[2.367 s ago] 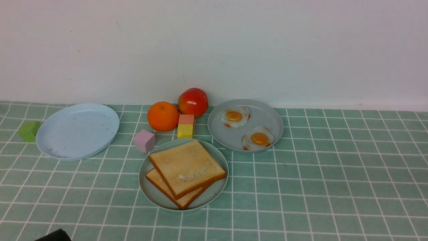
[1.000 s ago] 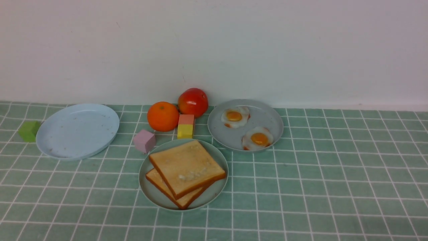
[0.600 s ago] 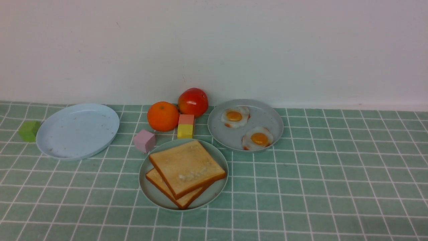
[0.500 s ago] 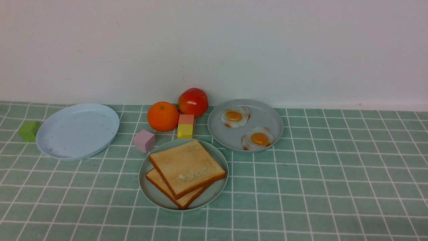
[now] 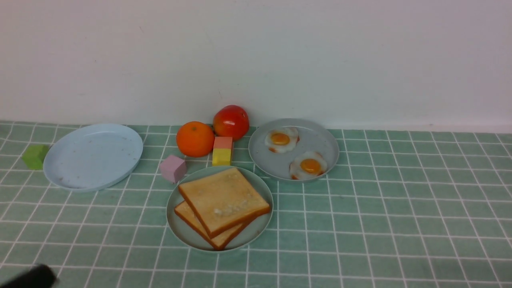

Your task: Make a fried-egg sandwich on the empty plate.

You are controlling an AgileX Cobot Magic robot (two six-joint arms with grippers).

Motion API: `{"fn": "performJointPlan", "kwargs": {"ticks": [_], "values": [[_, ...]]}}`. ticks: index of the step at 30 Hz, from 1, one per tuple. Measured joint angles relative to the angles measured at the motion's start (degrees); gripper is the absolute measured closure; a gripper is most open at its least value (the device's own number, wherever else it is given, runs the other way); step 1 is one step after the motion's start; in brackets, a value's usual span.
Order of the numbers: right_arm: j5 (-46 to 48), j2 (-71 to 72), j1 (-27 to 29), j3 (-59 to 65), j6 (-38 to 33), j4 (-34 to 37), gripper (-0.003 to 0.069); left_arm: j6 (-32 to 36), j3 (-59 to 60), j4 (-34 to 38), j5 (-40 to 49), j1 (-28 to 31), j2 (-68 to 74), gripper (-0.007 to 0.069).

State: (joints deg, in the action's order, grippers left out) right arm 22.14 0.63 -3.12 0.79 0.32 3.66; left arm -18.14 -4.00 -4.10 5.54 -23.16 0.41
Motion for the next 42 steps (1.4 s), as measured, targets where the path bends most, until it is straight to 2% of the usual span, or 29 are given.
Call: {"fn": "performJointPlan", "kwargs": {"ticks": [1, 2, 3, 5, 9, 12, 42], "values": [[0.00, 0.00, 0.00, 0.00, 0.00, 0.00, 0.0652, 0.00, 0.51, 0.62, -0.20, 3.55, -0.64, 0.0638], [0.00, 0.00, 0.00, 0.00, 0.00, 0.00, 0.0652, 0.00, 0.65, 0.74, -0.20, 4.25, -0.64, 0.0638], [0.00, 0.00, 0.00, 0.00, 0.00, 0.00, 0.0650, 0.00, 1.81, 1.73, -0.33, 8.90, -1.01, 0.0638], [0.00, 0.00, 0.00, 0.00, 0.00, 0.00, 0.0648, 0.00, 4.22, 3.30, 0.17, 14.34, -1.06, 0.0638], [0.00, 0.00, 0.00, 0.00, 0.00, 0.00, 0.0644, 0.19, 5.60, 5.31, 12.10, 20.10, -1.06, 0.0638], [0.00, 0.00, 0.00, 0.00, 0.00, 0.00, 0.0640, 0.20, 5.78, 5.59, 15.63, 20.80, -1.06, 0.0638], [0.00, 0.00, 0.05, 0.00, 0.00, 0.00, 0.0600, 0.43, 5.78, 5.81, 15.64, 20.80, -1.06, 0.0633]]}}
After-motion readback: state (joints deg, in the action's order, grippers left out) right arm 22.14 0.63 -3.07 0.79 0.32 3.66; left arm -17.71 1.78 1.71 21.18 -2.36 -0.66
